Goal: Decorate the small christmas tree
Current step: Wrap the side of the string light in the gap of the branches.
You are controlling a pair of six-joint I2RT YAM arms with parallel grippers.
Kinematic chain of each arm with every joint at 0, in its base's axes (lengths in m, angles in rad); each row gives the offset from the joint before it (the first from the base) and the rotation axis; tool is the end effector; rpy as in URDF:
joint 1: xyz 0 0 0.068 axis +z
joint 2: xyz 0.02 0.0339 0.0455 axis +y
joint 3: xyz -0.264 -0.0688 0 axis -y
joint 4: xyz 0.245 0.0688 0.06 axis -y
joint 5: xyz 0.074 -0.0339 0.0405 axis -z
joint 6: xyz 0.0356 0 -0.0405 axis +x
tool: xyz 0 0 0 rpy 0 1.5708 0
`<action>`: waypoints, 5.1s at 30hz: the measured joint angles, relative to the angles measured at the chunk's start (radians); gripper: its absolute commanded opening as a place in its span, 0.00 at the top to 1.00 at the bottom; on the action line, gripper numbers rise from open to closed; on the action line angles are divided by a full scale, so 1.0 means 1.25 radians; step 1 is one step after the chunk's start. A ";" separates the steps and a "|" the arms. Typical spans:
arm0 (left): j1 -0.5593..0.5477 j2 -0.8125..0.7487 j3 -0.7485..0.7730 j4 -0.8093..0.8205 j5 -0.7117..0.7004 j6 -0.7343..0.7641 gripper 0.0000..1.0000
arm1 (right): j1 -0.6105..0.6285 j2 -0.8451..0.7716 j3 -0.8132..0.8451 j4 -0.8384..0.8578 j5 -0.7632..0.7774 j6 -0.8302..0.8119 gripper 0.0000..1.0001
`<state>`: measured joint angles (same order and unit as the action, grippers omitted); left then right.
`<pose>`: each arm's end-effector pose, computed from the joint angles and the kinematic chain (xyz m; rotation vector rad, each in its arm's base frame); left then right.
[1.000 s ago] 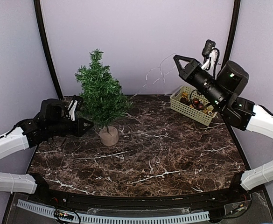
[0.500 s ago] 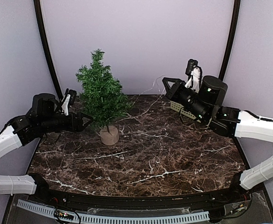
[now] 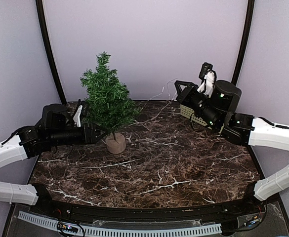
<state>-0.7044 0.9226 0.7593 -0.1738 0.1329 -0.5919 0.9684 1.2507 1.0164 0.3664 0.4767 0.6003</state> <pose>0.1610 -0.1430 0.3072 0.2101 2.0245 -0.9783 0.1800 0.2329 0.3795 0.1317 1.5176 0.9313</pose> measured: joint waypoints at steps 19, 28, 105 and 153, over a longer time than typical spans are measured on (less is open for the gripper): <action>-0.001 0.089 0.008 0.011 -0.072 -0.015 1.00 | 0.011 0.000 0.012 -0.014 0.004 -0.055 1.00; 0.001 0.003 -0.015 -0.047 -0.123 0.007 1.00 | 0.016 0.002 0.123 -0.049 0.092 -0.179 1.00; 0.117 -0.060 -0.046 -0.062 0.025 0.152 0.33 | -0.165 -0.010 -0.001 -0.198 -0.430 -0.070 0.05; 0.342 0.097 -0.018 -0.007 0.120 0.207 0.98 | -0.170 -0.190 -0.108 -0.431 0.073 -0.191 1.00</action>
<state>-0.2768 1.0439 0.7372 -0.1822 0.2825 -0.3332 0.7563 1.0126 0.8814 -0.1719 0.5678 0.3618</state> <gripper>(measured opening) 0.019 0.004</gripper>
